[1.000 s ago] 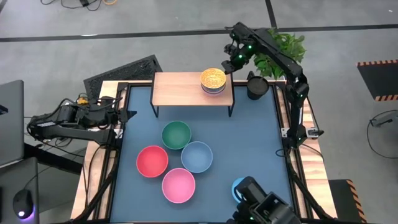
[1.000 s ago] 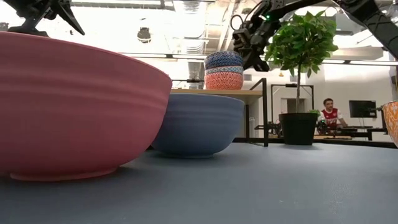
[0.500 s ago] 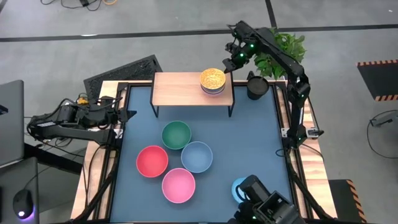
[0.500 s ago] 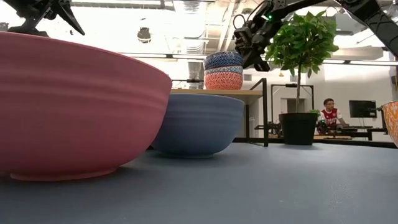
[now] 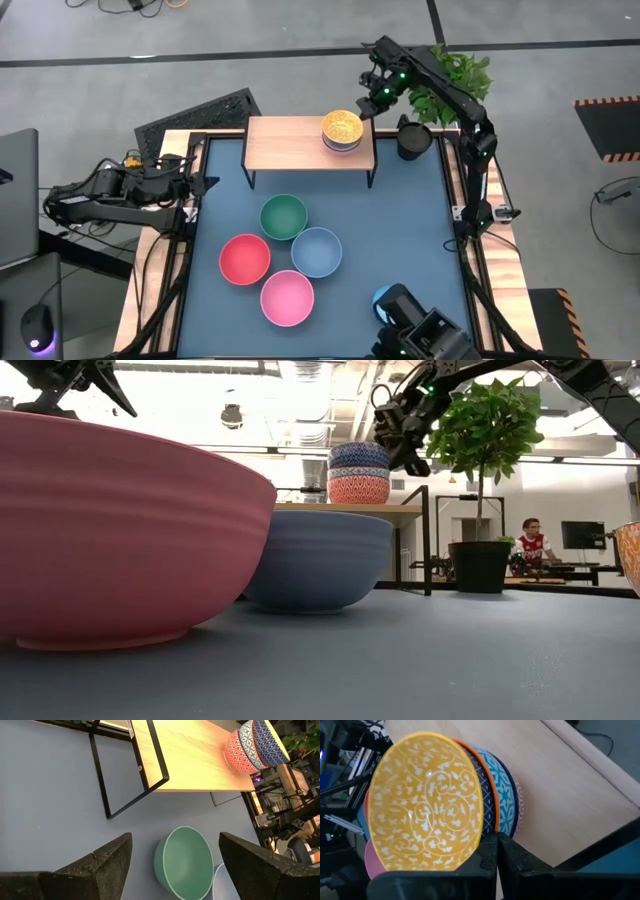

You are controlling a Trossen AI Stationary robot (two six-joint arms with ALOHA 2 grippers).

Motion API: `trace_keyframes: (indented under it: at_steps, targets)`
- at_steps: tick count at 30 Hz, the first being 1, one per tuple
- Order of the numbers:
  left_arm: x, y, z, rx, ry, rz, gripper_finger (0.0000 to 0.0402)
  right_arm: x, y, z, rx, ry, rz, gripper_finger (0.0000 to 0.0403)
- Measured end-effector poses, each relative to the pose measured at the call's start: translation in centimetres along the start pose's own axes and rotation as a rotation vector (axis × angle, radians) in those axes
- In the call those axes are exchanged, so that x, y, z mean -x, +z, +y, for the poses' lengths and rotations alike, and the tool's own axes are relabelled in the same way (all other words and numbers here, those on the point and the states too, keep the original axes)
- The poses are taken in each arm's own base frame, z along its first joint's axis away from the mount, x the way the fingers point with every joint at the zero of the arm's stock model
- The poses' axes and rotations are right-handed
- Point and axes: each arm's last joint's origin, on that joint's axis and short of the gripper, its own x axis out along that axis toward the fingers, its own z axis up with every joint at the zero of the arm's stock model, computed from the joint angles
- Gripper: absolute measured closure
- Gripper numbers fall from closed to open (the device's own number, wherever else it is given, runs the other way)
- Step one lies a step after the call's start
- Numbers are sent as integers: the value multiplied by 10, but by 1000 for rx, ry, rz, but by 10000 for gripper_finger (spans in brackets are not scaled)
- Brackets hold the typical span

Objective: Place and stack bowls onto a shelf
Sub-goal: Stack the yellow-patterned bowl on top of the orange-patterned bowl on the shelf, then stack the light blue-patterned bowl on top of the yellow-patterned bowl on the shelf

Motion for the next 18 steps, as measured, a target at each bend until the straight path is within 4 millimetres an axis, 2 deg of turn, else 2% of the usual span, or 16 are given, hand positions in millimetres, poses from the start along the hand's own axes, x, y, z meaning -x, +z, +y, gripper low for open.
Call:
trace_keyframes:
  at_steps: [7, 10, 15, 18]
  targets:
    - [0, 0, 0, 0, 0, -1, 118, 5, 2, -8, -46, -8, -25, 370]
    - [0, 0, 0, 0, 0, -1, 118, 14, 4, -8, -49, -11, -78, 368]
    - [0, 0, 0, -1, 3, -8, 118, 41, 11, 8, -29, -1, -218, 375]
    - [0, 0, 0, -1, 5, -16, 118, 50, 15, 29, 43, 15, -315, 377]
